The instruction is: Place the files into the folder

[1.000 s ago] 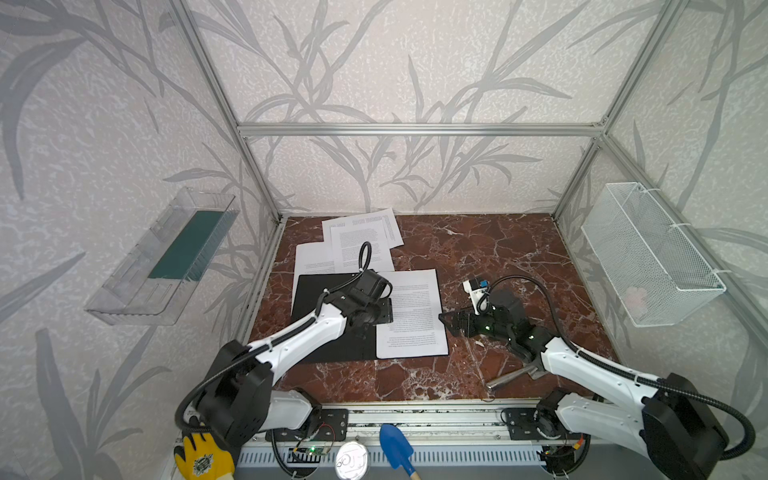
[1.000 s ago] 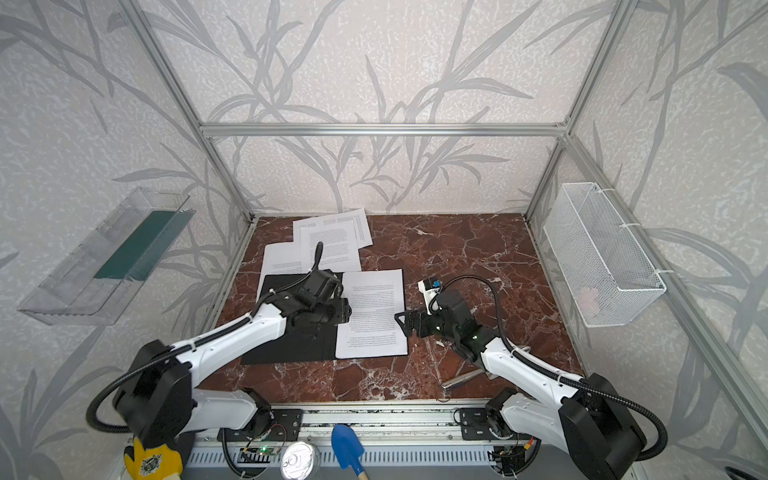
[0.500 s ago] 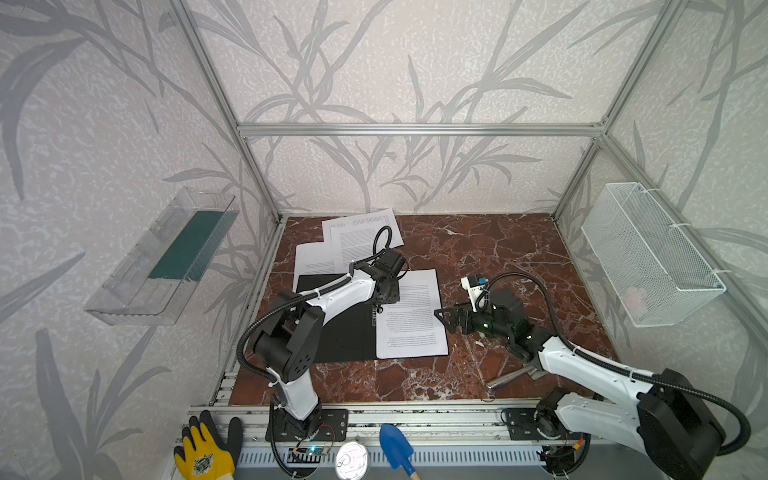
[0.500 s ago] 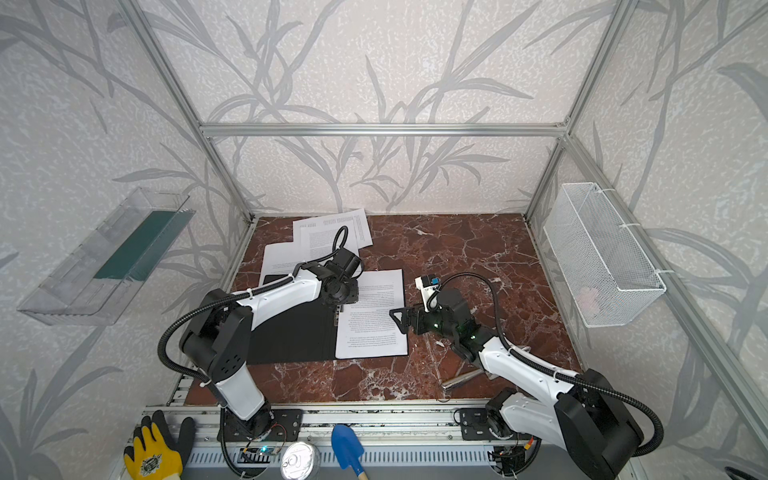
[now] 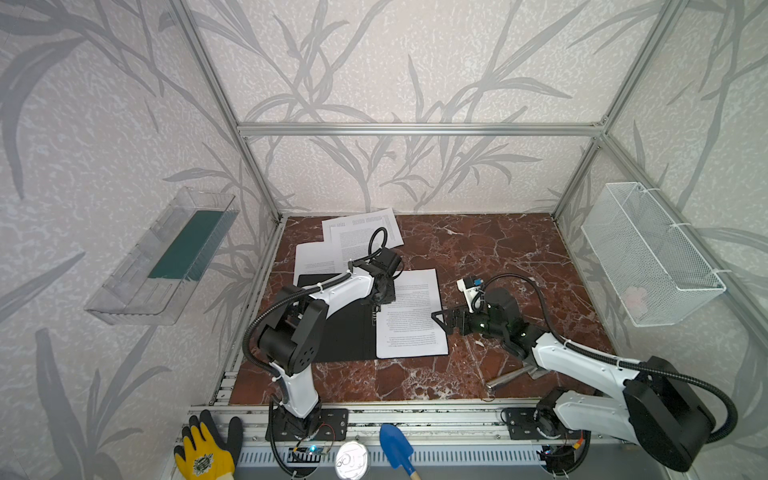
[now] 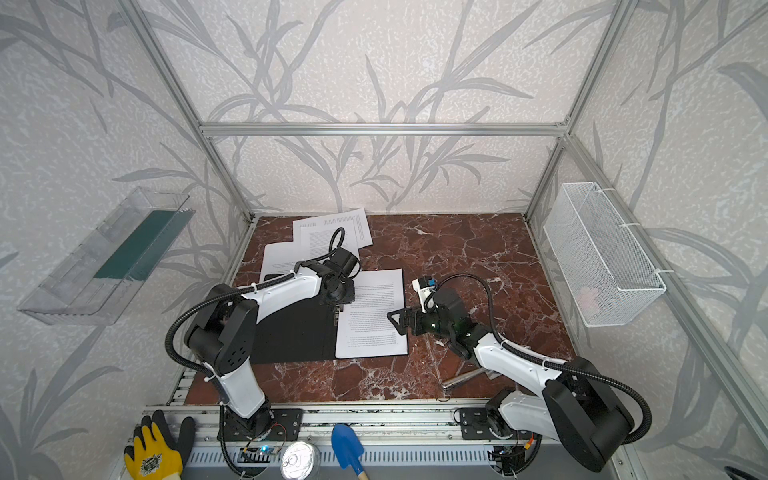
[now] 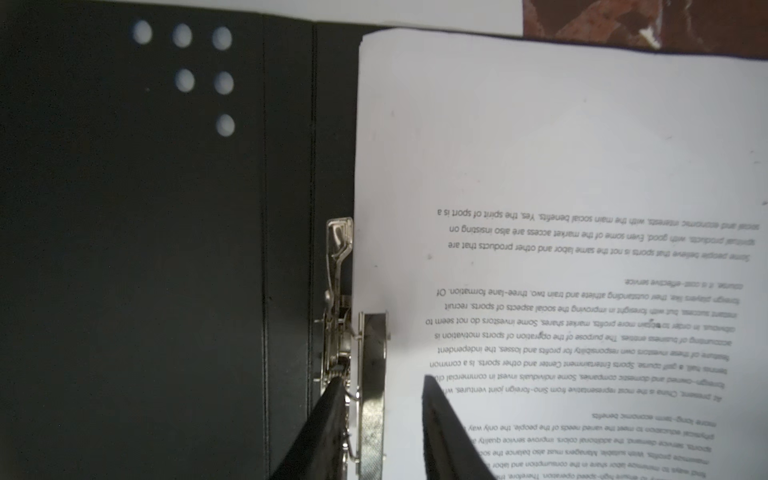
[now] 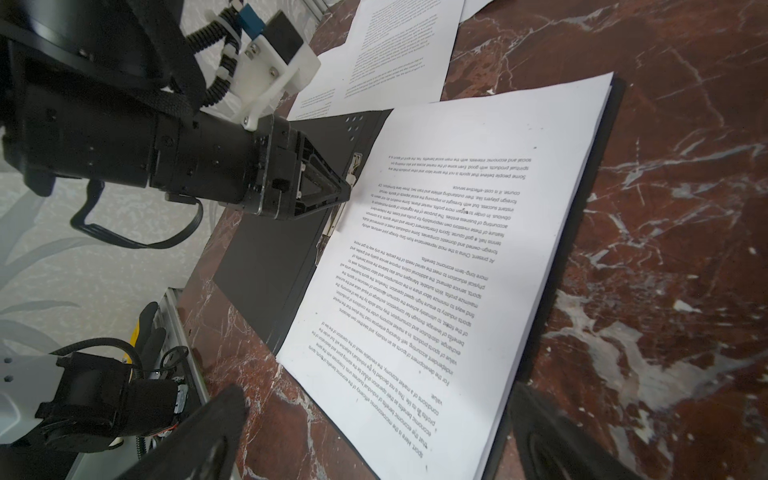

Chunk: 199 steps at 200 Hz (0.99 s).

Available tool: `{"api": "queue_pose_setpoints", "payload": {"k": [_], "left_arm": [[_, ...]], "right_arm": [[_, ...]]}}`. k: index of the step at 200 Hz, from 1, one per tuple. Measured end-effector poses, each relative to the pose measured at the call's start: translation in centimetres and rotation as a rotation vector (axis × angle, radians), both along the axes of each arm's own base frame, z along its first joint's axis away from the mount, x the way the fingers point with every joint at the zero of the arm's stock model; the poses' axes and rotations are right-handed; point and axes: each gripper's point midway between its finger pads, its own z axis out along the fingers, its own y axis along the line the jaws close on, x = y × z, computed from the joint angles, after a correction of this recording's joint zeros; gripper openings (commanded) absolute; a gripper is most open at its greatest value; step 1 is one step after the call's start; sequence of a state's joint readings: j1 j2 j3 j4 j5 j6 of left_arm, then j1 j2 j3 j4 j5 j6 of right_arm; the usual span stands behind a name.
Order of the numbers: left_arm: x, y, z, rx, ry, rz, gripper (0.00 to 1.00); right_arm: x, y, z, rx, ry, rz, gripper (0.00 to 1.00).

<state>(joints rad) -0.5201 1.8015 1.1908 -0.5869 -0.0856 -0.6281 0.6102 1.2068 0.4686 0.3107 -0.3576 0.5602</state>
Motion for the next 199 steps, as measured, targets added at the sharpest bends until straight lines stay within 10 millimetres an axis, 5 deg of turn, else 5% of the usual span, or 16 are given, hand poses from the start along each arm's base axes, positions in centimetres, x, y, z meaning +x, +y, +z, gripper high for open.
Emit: {"api": "queue_pose_setpoints", "payload": {"k": [68,199], "left_arm": [[-0.06,-0.01,-0.21,-0.005,0.008,0.003,0.26],[-0.67,0.36,-0.85,0.000,0.028,0.013,0.29]], "right_arm": [[-0.03,0.04,-0.06,0.001,0.004,0.002,0.99],[-0.04,0.05,-0.07,0.006,0.012,-0.002,0.99]]}}
